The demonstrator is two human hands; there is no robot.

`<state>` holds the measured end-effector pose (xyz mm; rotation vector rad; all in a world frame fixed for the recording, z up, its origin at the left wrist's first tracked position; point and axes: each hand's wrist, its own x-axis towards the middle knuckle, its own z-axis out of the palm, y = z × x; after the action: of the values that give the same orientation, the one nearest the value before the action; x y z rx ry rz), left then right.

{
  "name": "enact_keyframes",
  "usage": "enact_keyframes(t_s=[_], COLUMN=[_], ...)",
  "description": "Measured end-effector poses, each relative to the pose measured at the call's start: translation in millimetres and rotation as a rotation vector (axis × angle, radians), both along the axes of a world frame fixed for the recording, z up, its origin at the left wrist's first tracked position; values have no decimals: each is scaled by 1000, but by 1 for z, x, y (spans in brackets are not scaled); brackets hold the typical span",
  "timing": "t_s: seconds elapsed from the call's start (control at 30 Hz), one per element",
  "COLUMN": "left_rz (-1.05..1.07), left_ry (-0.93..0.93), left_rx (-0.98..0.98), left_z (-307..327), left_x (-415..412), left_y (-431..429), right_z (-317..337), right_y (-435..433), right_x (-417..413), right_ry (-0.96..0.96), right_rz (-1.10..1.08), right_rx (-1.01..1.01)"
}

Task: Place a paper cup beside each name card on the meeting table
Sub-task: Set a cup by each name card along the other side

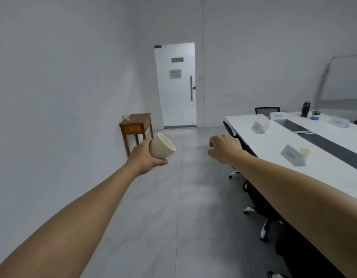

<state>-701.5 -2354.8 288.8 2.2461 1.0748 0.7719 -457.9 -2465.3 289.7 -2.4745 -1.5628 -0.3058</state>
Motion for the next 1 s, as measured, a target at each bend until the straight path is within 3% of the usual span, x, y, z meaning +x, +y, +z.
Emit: enact_keyframes(t_s=[0.3, 0.6, 0.8, 1.0], left_rz=[17, 41, -30, -75], left_ry=[-16, -28, -12, 36], left_rx=[-35, -44, -41, -18], left_z=[-9, -14, -30, -2], left_x=[138, 223, 292, 383], left_y=[232, 444, 599, 750], right_z=[-10, -12, -24, -8], right_y=[244, 464, 605, 732], right_x=[141, 225, 296, 374], right_ry=[20, 5, 31, 62], right_rz=[11, 55, -28, -87], right_rx=[-35, -71, -82, -50])
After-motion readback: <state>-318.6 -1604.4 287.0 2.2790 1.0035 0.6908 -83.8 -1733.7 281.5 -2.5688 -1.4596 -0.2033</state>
